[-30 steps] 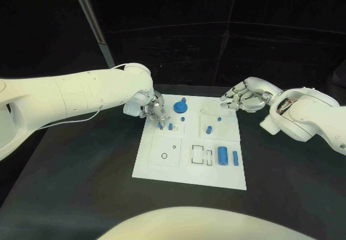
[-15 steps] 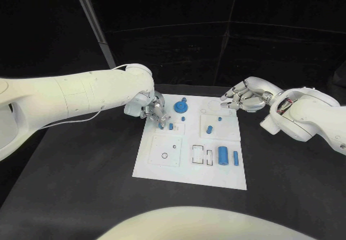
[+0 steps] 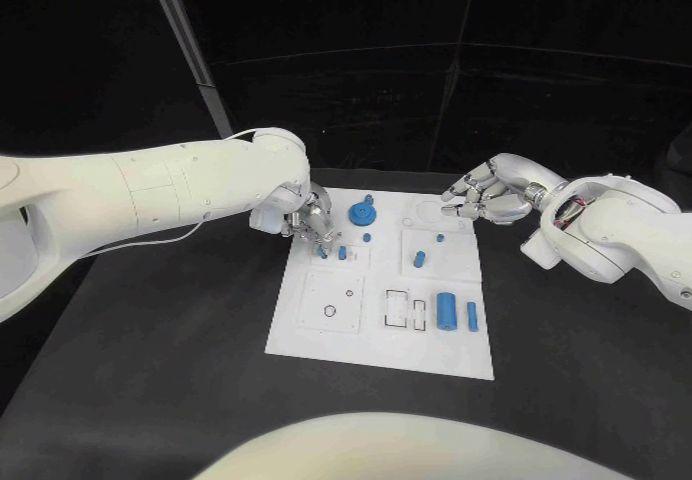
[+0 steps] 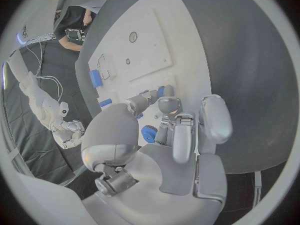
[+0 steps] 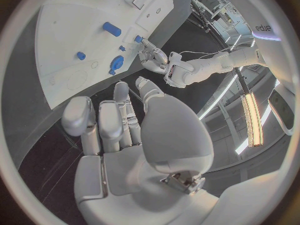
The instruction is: Assemble the parts on the task board
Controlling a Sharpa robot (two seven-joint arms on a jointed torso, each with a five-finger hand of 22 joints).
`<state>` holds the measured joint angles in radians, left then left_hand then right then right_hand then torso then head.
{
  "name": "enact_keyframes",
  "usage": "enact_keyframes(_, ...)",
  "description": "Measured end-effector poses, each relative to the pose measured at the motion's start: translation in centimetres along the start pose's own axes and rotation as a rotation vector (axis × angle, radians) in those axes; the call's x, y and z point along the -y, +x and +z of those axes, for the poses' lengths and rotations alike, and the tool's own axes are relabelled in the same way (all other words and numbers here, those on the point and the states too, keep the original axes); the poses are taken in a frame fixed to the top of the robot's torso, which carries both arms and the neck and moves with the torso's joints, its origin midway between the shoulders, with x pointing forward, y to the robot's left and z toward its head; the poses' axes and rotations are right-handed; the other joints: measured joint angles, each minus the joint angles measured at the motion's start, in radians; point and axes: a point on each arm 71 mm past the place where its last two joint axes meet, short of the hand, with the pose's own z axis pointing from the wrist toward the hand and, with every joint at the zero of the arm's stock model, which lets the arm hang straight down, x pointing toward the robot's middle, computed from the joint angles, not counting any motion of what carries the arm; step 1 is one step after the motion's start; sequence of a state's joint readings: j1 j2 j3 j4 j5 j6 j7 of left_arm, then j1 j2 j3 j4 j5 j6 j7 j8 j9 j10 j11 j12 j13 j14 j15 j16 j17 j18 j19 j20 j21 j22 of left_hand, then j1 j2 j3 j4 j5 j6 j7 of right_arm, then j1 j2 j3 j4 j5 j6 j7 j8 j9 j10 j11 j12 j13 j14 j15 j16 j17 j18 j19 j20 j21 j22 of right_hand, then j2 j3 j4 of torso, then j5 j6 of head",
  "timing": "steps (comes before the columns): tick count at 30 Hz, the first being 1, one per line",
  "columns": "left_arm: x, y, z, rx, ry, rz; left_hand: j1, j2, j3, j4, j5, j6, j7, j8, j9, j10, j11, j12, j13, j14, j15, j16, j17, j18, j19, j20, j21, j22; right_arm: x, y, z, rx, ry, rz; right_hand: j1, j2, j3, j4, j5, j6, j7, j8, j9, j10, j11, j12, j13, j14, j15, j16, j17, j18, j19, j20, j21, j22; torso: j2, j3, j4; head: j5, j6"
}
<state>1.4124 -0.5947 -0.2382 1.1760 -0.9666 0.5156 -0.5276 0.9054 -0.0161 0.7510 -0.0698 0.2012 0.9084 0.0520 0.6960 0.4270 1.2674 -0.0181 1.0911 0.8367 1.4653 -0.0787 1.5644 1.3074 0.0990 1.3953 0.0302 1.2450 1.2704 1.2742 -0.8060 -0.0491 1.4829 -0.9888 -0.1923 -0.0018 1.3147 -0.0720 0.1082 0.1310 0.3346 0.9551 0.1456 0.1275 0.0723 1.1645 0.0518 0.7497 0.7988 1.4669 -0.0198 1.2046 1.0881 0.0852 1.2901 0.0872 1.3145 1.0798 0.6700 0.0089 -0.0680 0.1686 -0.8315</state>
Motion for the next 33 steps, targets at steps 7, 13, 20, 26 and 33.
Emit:
enact_keyframes(7,0.03,0.01,0.02,0.000,-0.001,0.001,0.000,0.000,0.000,0.000,0.000,0.002,0.001,0.002,0.001,0.004,-0.003,0.000,0.000,0.000,0.000,0.000,0.000,0.000,0.000,0.000,0.000,0.000,-0.01,0.00,0.01,0.000,-0.001,0.000,0.000,0.000,0.000,0.000,0.000,0.000,0.000,0.000,0.000,0.000,0.000,0.000,-0.001,0.000,0.000,0.000,0.000,0.000,0.000,0.000,0.000,0.000,0.000,0.0001,-0.0001,0.000,-0.001)
enact_keyframes(13,0.09,0.02,0.02,0.000,-0.002,0.003,0.000,0.000,0.001,-0.001,-0.001,0.002,0.001,0.002,0.002,0.005,-0.005,0.000,0.000,0.000,0.000,0.000,0.000,0.000,0.000,0.000,0.000,0.000,-0.02,0.01,0.02,0.000,-0.001,0.000,0.000,0.000,0.000,0.000,0.000,0.000,0.000,0.000,0.000,0.000,0.000,0.000,-0.001,0.000,0.000,0.000,0.000,0.000,0.000,0.000,0.000,0.000,0.000,0.0001,-0.0004,0.000,-0.002)
enact_keyframes(20,0.15,-0.02,0.06,-0.001,-0.004,0.004,0.000,0.000,0.001,-0.004,0.003,0.002,0.002,0.002,0.004,0.007,-0.003,0.000,0.000,0.000,0.000,0.000,0.000,0.000,0.000,0.000,0.000,0.000,-0.03,0.02,0.02,0.000,-0.001,0.000,0.000,0.000,0.000,0.000,0.000,0.000,0.000,0.000,0.000,0.000,0.000,0.000,-0.001,0.000,0.000,0.000,0.000,0.000,0.000,0.000,0.000,0.000,0.000,0.0001,-0.0007,0.000,-0.004)
enact_keyframes(26,0.27,-0.08,0.13,-0.003,-0.008,0.006,0.000,0.000,0.001,-0.004,0.003,0.002,0.002,0.002,0.004,0.007,-0.003,0.000,0.000,0.000,0.000,0.000,0.000,0.000,0.000,0.000,0.000,0.000,-0.05,0.04,0.04,-0.001,-0.002,0.000,0.000,0.000,0.000,0.000,0.000,0.000,0.000,0.000,0.000,0.000,0.000,0.000,-0.001,0.000,0.000,0.000,0.000,0.000,0.000,0.000,0.000,0.000,0.000,0.0001,-0.0007,0.000,-0.005)
enact_keyframes(33,0.25,-0.14,0.18,-0.004,-0.010,0.006,0.000,0.000,0.001,-0.004,0.003,0.002,0.002,0.002,0.004,0.007,-0.003,0.000,-0.004,0.000,0.000,0.000,0.000,0.000,0.000,0.000,0.000,0.000,-0.06,0.05,0.04,-0.001,-0.002,0.000,0.000,0.000,0.000,0.000,0.000,0.000,0.000,0.000,0.000,0.000,0.000,0.000,-0.001,0.000,0.000,0.000,0.000,0.000,0.000,0.000,0.000,0.000,0.000,0.0001,-0.0007,-0.001,-0.007)
